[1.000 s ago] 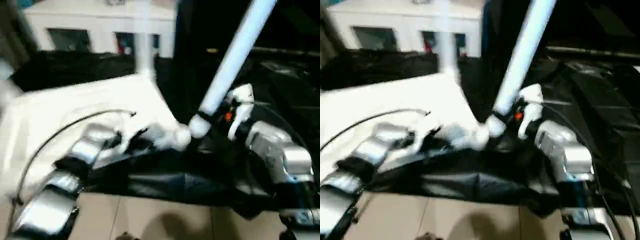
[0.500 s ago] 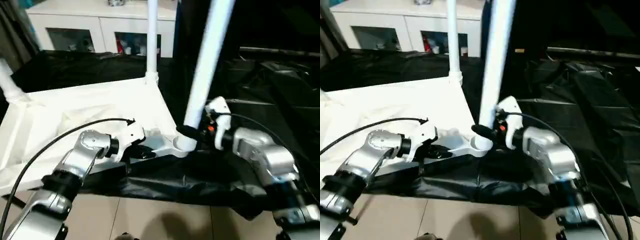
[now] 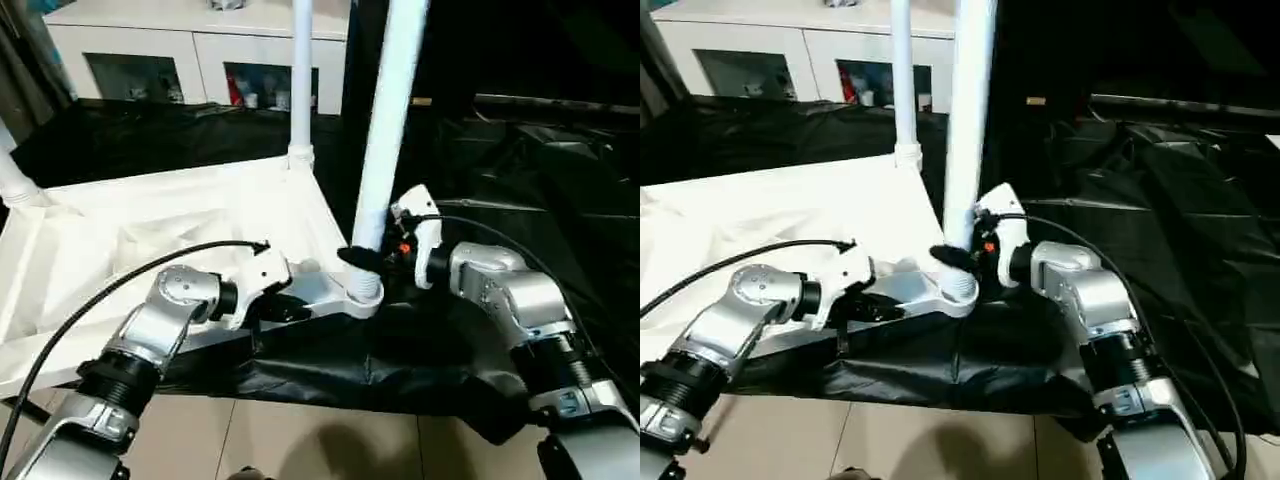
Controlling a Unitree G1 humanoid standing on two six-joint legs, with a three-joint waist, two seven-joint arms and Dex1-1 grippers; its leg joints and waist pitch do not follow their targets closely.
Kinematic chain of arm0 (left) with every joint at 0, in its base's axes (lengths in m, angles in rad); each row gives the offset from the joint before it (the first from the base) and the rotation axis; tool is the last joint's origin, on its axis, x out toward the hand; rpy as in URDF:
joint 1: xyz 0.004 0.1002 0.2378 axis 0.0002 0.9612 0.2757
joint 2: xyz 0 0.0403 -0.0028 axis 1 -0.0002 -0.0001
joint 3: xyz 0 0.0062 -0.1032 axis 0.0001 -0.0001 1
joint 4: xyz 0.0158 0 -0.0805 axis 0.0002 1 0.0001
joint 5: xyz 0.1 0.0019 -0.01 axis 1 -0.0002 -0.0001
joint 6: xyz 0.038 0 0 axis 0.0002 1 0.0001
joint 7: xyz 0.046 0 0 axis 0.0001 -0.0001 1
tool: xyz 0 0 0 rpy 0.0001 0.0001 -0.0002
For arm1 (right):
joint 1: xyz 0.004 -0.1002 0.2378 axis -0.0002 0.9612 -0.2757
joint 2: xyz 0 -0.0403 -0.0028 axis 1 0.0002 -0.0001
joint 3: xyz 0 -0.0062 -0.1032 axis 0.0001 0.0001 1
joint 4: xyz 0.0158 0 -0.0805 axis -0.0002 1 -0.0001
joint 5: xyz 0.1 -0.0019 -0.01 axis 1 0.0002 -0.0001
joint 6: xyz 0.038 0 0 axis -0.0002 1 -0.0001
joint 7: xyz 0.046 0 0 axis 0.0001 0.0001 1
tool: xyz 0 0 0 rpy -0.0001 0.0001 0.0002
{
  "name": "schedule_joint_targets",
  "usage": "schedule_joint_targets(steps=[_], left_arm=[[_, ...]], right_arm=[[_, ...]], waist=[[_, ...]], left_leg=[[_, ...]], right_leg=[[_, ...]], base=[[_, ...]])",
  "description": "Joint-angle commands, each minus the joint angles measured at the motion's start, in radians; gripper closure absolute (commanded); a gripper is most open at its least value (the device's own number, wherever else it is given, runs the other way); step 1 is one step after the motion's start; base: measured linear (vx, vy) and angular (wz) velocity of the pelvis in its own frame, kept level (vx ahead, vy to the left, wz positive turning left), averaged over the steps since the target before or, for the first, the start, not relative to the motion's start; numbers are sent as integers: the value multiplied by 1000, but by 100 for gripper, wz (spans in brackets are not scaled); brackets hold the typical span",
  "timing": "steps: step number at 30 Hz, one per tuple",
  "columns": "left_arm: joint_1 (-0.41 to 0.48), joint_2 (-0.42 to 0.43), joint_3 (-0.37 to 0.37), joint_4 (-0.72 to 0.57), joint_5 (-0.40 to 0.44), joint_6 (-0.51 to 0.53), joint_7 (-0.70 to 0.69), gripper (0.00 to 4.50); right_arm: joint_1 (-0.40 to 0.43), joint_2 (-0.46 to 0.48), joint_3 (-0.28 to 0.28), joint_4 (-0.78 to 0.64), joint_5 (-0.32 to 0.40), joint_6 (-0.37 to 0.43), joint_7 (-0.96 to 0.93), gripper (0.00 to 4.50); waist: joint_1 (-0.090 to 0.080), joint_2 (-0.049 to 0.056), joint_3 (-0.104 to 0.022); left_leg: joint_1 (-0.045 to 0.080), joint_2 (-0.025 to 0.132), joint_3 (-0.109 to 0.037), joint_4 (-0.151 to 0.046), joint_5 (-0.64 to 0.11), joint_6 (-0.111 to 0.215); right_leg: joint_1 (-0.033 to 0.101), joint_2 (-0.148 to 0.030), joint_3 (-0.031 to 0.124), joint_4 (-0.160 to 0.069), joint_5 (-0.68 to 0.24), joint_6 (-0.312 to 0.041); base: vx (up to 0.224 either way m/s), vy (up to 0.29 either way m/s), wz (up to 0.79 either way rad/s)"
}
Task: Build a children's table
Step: Insert table leg to table base
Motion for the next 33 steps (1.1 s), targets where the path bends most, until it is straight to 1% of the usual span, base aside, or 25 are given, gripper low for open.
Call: schedule_joint_targets(steps=[1, 2, 5, 9, 10, 11, 12, 14, 17, 18, 19, 21, 23, 24, 25, 26, 28, 30, 31, 32, 33], left_arm=[[14, -25, 28, -45, -54, 3, 2, 450], [14, -26, 28, -44, -53, 3, 4, 450], [14, -27, 27, -40, -50, 0, 5, 450], [17, -30, 26, -44, -50, 5, -1, 450], [17, -30, 26, -44, -50, 5, -1, 450], [17, -29, 26, -45, -51, 6, -3, 450], [16, -29, 26, -46, -51, 8, -4, 450], [16, -28, 26, -47, -51, 9, -5, 450], [17, -27, 25, -50, -51, 12, -7, 450], [18, -28, 29, -53, -57, 15, -9, 450], [18, -30, 35, -52, -61, 11, -5, 450], [18, -33, 44, -51, -66, 6, 2, 450], [21, -36, 54, -52, -71, 6, 10, 450], [24, -34, 58, -54, -73, 7, 9, 450], [24, -34, 58, -54, -73, 7, 9, 450], [27, -33, 59, -57, -74, 8, 9, 450], [32, -30, 61, -60, -74, 7, 7, 450], [31, -29, 63, -57, -73, 7, 6, 450], [31, -29, 63, -56, -73, 7, 6, 450], [29, -30, 63, -54, -72, 6, 7, 450], [24, -31, 64, -49, -70, 6, 8, 450]], right_arm=[[11, -23, 42, 16, -22, 30, 42, 259], [8, -27, 43, 13, -20, 38, 48, 259], [4, -32, 44, 11, -24, 44, 54, 259], [-12, -13, 35, 65, -39, 7, 38, 259], [-13, -12, 35, 67, -39, 6, 37, 259], [-16, 1, 27, 84, -34, -8, 30, 259], [-23, 26, 7, 115, -22, -26, 15, 259], [-27, 41, -6, 134, -15, -35, 7, 259], [-31, 55, -21, 155, -9, -49, -1, 259], [-38, 72, -48, 186, 7, -56, -4, 259], [-35, 74, -58, 196, 14, -62, -2, 259], [-28, 75, -69, 203, 23, -69, 4, 259], [-6, 75, -94, 203, 39, -74, 5, 259], [13, 78, -115, 203, 46, -79, -4, 259], [16, 79, -118, 203, 47, -79, -5, 259], [28, 83, -131, 202, 53, -81, -14, 259], [73, 98, -166, 193, 74, -87, -33, 259], [102, 106, -180, 190, 77, -102, -50, 260], [111, 108, -185, 188, 78, -107, -55, 261], [136, 116, -198, 182, 83, -123, -71, 261], [173, 127, -217, 171, 92, -143, -91, 261]], waist=[[4, -24, -70], [4, -23, -70], [2, -27, -71], [2, -27, -72], [2, -25, -73], [2, -25, -72], [1, -24, -72], [1, -22, -73], [-1, -22, -72], [0, -22, -72], [-1, -23, -72], [-1, -23, -73], [-1, -23, -73], [1, -24, -73], [3, -23, -73], [2, -24, -75], [2, -21, -75], [2, -19, -75], [1, -19, -74], [2, -16, -74], [3, -15, -72]], left_leg=[[16, 67, -34, -73, -136, 30], [16, 68, -34, -74, -134, 29], [17, 67, -34, -73, -135, 29], [17, 67, -33, -72, -133, 27], [18, 67, -33, -72, -134, 27], [17, 67, -34, -72, -134, 26], [17, 67, -33, -72, -135, 26], [18, 67, -34, -72, -137, 23], [18, 67, -34, -73, -141, 23], [18, 67, -34, -73, -145, 21], [18, 68, -34, -74, -151, 21], [18, 68, -34, -73, -149, 20], [18, 68, -34, -73, -139, 24], [18, 68, -33, -73, -136, 28], [17, 68, -33, -72, -137, 30], [18, 69, -33, -73, -133, 30], [18, 69, -33, -73, -131, 31], [19, 69, -33, -74, -138, 31], [18, 69, -34, -74, -144, 29], [19, 69, -34, -75, -149, 27], [19, 69, -34, -76, -162, 22]], right_leg=[[52, -88, 68, -74, -242, -168], [52, -89, 69, -73, -241, -167], [51, -87, 68, -74, -238, -170], [50, -88, 68, -73, -234, -178], [49, -89, 68, -73, -231, -180], [50, -88, 68, -73, -230, -181], [49, -88, 69, -74, -229, -184], [50, -88, 68, -72, -223, -192], [50, -87, 68, -72, -218, -194], [51, -88, 68, -73, -224, -192], [51, -90, 68, -75, -234, -193], [51, -89, 68, -73, -231, -193], [51, -88, 68, -71, -214, -194], [51, -88, 69, -71, -209, -195], [52, -91, 69, -72, -213, -194], [51, -89, 68, -71, -209, -194], [51, -88, 68, -70, -202, -197], [51, -88, 68, -72, -192, -200], [50, -89, 68, -72, -201, -200], [50, -89, 68, -73, -210, -199], [50, -91, 69, -78, -228, -190]], base=[[0, 0, 0], [0, 0, 0], [0, 0, 0], [0, 0, 0], [0, 0, 0], [0, 0, 0], [0, 0, 0], [0, 0, 0], [0, 0, 0], [0, 0, 0], [0, 0, 0], [0, 0, 0], [0, 0, 0], [0, 0, 0], [0, 0, 0], [0, 0, 0], [0, 0, 0], [0, 0, 0], [0, 0, 0], [0, 0, 0], [0, 0, 0]])
